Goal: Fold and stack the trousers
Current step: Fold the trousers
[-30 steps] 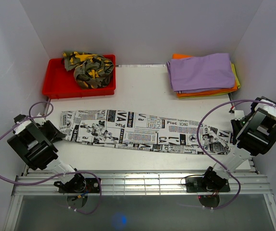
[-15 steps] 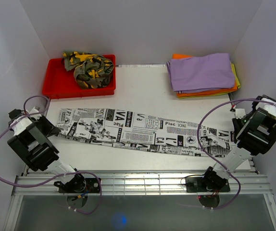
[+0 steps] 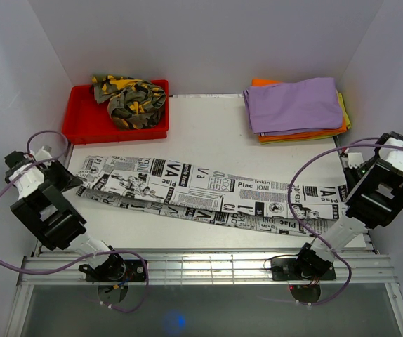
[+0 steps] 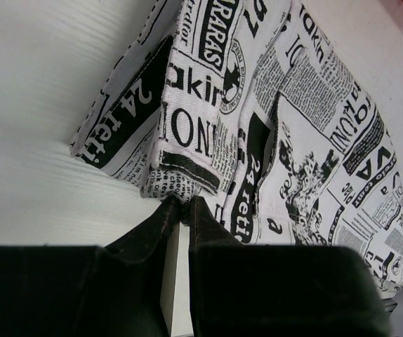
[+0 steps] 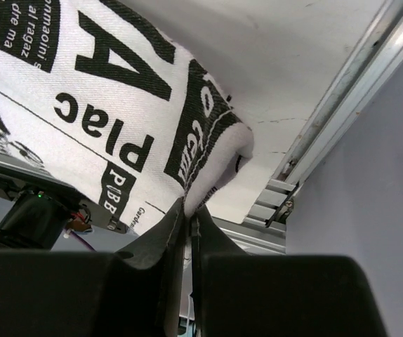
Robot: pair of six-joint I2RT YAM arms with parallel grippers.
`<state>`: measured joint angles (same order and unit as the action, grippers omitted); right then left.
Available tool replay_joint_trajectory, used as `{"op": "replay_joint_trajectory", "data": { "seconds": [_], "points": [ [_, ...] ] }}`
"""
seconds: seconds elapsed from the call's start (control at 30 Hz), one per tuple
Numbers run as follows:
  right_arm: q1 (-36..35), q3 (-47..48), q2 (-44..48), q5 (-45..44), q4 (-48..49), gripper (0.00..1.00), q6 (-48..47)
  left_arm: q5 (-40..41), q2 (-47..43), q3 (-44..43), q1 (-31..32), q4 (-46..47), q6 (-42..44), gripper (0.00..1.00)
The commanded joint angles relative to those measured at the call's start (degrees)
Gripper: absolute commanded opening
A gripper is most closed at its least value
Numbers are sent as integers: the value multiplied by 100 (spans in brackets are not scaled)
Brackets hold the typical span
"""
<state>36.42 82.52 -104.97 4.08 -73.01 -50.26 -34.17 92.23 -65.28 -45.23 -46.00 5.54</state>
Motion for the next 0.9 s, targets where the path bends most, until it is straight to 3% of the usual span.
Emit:
{"op": "replay_joint_trajectory", "data": {
  "seconds": [0.0,0.13,0.2,0.27,0.4,0.53,0.6,0.8,0.87],
  "points": [
    [93,-349,415,-170,-187,8,-370,-151,-196,-310,-21,284,70,0],
    [163,-1009,486,-223,-56,8,-494,51,-21,-293,-21,328,490,3],
    [163,-1308,416,-232,146,8,-441,-36,23,-284,23,250,806,31],
    [163,-1457,302,-127,243,8,-336,-368,-90,-284,67,109,1454,46],
    [155,-1581,-75,-109,577,8,-63,-424,-591,-345,514,-154,2571,53],
    [137,-1424,-322,-179,920,8,173,-46,-1057,-223,1952,-322,3391,53],
    [102,-1309,-445,-179,1061,8,262,-80,-1232,-117,2516,-313,3523,53],
    [-258,-765,-972,-39,1281,8,649,358,-1111,375,5326,319,3541,48],
    [-434,-546,-1043,84,1281,8,797,499,-926,454,5787,433,3768,45]
  ]
}}
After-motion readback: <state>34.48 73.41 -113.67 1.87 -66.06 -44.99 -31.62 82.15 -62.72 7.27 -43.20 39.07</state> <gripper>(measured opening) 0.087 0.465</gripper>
